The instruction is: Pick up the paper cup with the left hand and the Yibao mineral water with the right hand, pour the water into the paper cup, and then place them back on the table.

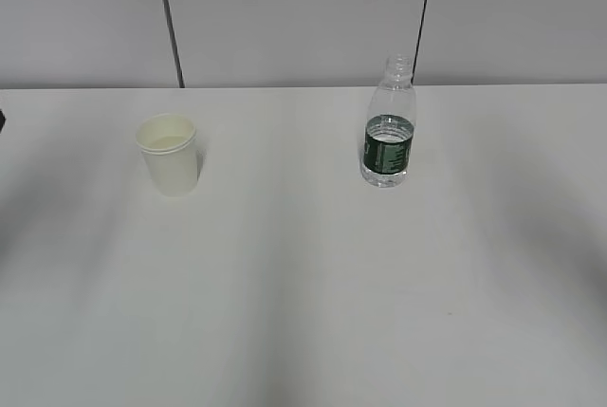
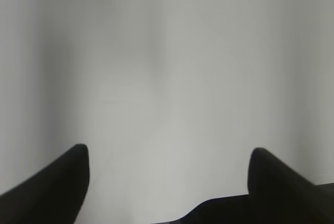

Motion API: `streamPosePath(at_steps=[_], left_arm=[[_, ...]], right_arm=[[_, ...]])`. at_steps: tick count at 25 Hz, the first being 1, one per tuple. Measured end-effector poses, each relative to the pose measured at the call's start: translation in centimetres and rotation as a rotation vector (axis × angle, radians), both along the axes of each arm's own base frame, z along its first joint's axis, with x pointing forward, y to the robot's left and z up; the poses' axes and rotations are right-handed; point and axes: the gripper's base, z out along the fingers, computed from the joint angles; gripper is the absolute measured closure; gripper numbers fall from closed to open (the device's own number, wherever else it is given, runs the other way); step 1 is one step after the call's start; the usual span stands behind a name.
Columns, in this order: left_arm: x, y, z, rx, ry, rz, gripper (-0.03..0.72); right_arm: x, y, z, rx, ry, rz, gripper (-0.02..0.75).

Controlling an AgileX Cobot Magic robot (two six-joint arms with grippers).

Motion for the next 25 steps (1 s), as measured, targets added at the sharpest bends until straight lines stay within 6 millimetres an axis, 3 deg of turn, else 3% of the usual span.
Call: streamPosePath(at_steps=[4, 12, 18, 20, 23, 24, 25], left_arm=[[-2.3, 0.4, 0.8, -0.006, -0.046, 0.000, 0.129], [-7.9, 1.4, 2.3, -0.012, -0.176, 0.002, 0.129], [-12.2, 2.1, 1.7, -0.021, -0.245, 0.003, 0.129], [-13.5, 2.3, 1.1, -0.023, -0.261, 0.003, 0.129], [-15.4, 2.6, 0.1, -0.026, -0.280, 0.003, 0.129], [-16.0, 2.7, -0.3, -0.028, -0.290, 0.003, 0.129], [-16.6, 2.8, -0.6, -0.030, -0.301, 0.003, 0.129]], right_arm=[[-1.5, -0.2, 1.0, 0.014, -0.054, 0.001, 0.165], [-6.9, -1.2, 3.5, 0.051, -0.231, 0.002, 0.165], [-9.6, -1.7, 1.8, 0.053, -0.244, 0.002, 0.165], [-11.6, -2.1, 0.4, 0.048, -0.254, 0.012, 0.165], [-11.6, -2.1, 0.2, 0.047, -0.248, 0.012, 0.165], [-13.5, -2.5, -1.1, 0.045, -0.276, 0.022, 0.165], [-14.1, -2.6, -1.6, 0.043, -0.284, 0.027, 0.165]])
